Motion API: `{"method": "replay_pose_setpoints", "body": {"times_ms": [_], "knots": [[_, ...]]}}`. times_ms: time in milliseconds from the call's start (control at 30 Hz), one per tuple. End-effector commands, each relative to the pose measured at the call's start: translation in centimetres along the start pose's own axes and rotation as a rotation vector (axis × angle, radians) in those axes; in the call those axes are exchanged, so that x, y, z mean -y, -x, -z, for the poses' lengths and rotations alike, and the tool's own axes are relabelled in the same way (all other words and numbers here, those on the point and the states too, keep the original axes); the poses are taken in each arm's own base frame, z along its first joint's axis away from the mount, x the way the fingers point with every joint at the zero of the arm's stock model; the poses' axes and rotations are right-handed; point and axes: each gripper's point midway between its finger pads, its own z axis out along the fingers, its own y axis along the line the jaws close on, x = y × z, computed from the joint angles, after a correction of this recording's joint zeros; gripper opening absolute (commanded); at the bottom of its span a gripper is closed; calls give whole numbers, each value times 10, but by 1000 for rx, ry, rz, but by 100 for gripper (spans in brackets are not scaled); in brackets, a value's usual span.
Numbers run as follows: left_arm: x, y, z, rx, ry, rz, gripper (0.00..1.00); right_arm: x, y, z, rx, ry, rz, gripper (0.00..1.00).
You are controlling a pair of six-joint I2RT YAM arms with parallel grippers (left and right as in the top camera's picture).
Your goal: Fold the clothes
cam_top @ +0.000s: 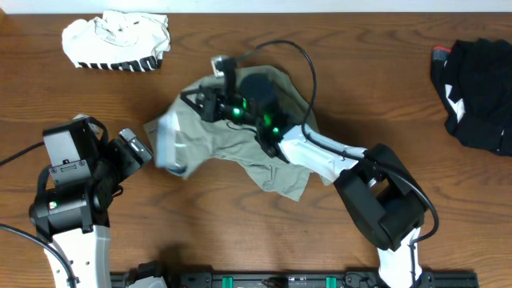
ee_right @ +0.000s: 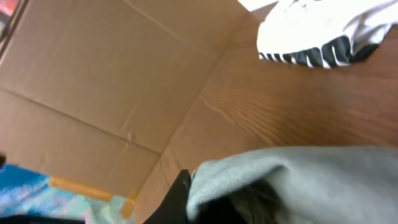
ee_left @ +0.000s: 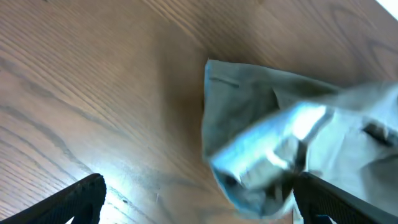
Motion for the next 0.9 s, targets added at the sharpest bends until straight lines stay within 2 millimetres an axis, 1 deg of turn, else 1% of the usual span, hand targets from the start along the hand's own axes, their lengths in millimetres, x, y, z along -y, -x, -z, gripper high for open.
{"method": "replay_pose_setpoints", "body": {"times_ms": [0,67,100,133,167,200,233,300,333,400,467,500,533,567,600,633,667,700,733,800,833,867], "knots": [[2,2,3,3,-10,-19,98,3,8,-12,41,-49,2,17],[3,1,3,-3,-14,-19,98,9,5,-16,29,-63,13,19],[4,0,3,-9,-24,-24,98,15,3,-19,19,-77,8,26],[5,-1,3,-12,-30,-26,98,19,1,-21,11,-87,5,36],[6,-1,3,-14,-31,-26,98,24,-2,-23,0,-98,13,37],[6,-1,3,-14,-31,-26,98,28,-3,-24,-7,-105,29,36],[6,-1,3,-14,-31,-26,98,29,-3,-24,-12,-105,48,36],[5,-3,3,-21,-28,-26,98,33,-2,-23,-18,-117,92,39],[4,-4,3,-24,-27,-26,98,31,-1,-23,-22,-110,110,39],[4,-6,3,-32,-24,-28,98,28,5,-22,-38,-93,143,40],[7,-8,3,-43,-47,-62,98,24,17,-18,-57,-90,161,44],[12,-10,4,-53,-75,-92,98,21,28,-14,-76,-93,180,57],[14,-11,4,-57,-90,-105,98,19,34,-10,-88,-101,194,59],[17,-12,5,-60,-107,-117,98,18,44,-4,-104,-129,208,62],[20,-13,6,-64,-126,-130,98,20,52,3,-118,-163,212,68],[24,-14,8,-66,-146,-139,98,21,60,12,-131,-213,217,70],[26,-15,9,-68,-164,-147,98,25,68,22,-141,-268,222,77],[30,-17,11,-71,-189,-162,98,29,78,36,-149,-340,225,86],[34,-18,12,-74,-211,-176,98,34,86,51,-155,-417,225,91],[39,-21,14,-78,-237,-193,98,42,99,85,-169,-566,212,97],[41,-23,15,-83,-244,-204,98,44,101,100,-179,-624,199,99],[44,-25,15,-90,-255,-219,98,48,102,117,-189,-688,179,99]]}}
